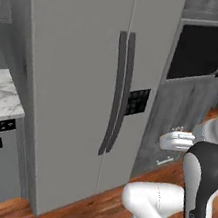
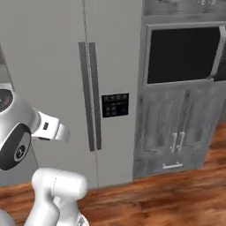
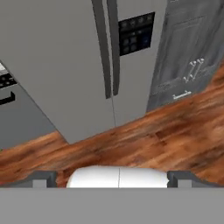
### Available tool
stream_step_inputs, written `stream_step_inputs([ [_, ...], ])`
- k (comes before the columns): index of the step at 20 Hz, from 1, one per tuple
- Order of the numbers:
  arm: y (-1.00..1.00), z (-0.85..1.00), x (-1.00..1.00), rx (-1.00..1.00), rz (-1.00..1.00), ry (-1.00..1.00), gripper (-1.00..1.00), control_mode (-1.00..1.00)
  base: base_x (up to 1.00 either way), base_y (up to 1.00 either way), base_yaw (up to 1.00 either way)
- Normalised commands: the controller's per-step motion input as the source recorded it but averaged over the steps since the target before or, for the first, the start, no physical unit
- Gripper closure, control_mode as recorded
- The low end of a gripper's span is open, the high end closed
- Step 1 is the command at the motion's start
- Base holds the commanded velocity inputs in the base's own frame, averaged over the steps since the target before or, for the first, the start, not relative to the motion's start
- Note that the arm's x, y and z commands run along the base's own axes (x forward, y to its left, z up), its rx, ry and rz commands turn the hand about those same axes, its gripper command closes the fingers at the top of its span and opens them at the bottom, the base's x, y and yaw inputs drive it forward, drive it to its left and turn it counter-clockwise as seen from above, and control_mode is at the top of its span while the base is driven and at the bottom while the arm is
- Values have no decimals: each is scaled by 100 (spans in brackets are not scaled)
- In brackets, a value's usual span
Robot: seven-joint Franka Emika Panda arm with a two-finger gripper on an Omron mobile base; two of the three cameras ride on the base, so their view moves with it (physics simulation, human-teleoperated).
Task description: Retrieve the chicken drumstick from the fridge and place it on the saucepan with marinade on the stove.
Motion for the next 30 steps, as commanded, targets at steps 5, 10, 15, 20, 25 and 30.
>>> stream_step_inputs([
  [5,0,0,0,0,0,0,-100,100,63,-13,75],
  [10,0,0,0,0,0,0,-100,100,48,-42,44],
  [15,0,0,0,0,0,0,-100,100,7,-31,10],
  [20,0,0,0,0,0,0,-100,100,1,-31,2],
  [25,0,0,0,0,0,0,-100,100,-13,-39,0],
  [30,0,0,0,0,0,0,-100,100,-14,-4,-2],
])
